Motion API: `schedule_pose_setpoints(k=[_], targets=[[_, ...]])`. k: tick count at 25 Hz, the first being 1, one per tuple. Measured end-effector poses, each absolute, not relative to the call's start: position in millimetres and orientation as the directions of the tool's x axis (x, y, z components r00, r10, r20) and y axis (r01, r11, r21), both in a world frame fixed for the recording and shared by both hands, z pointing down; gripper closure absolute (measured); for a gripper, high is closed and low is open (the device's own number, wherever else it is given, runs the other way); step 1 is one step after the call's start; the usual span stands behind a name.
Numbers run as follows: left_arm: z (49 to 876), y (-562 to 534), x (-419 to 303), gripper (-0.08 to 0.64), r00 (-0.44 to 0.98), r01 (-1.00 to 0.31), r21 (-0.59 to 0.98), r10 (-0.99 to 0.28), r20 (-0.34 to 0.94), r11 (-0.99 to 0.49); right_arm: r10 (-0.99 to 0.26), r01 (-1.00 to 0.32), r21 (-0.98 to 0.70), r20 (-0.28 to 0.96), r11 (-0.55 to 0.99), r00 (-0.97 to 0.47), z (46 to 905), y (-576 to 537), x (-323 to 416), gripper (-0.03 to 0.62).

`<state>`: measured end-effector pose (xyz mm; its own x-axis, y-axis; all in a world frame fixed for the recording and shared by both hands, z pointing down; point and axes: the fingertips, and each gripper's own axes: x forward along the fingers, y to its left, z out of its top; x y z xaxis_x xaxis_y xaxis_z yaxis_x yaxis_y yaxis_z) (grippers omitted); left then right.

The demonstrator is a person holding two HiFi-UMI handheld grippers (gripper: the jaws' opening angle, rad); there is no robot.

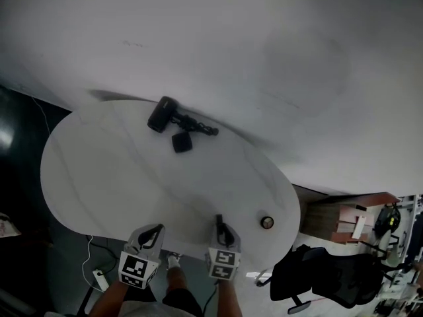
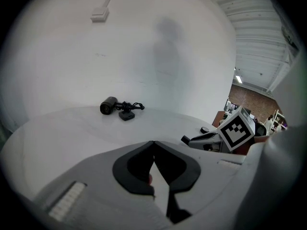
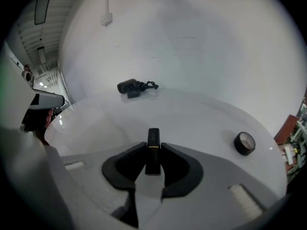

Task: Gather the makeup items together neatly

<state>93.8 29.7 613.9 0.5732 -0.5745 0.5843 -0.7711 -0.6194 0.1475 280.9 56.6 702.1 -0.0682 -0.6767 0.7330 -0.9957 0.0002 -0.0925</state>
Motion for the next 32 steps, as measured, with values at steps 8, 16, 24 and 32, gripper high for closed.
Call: schedule_pose_setpoints(k=[8, 16, 24, 32], targets=[[583, 33, 65, 0.549, 0.531, -0.813, 0.107, -0.653, 0.54, -0.572, -0.73, -0.99, -0.106, 0.669, 0.092, -0.139, 663, 41, 246, 0.494], [544, 34, 24, 0.549, 0.466, -0.865, 0.064, -0.751, 0.468, -0.497, -0.762, -0.974, -0.098, 0.608, 0.205, -0.222, 622, 31, 200, 0.494], [524, 43, -31, 0.549, 0.381, -0.915, 0.045, -0.819, 0.428, -0.402, -0.764, -0.942, -0.082, 0.564, 0.326, -0.313, 594, 19, 141, 0.494], [520, 42, -79, 0.549, 0.344, -0.931, 0.042, -0.836, 0.427, -0.362, -0.746, -0.924, -0.089, 0.564, 0.373, -0.355, 591, 19, 88, 0.494]])
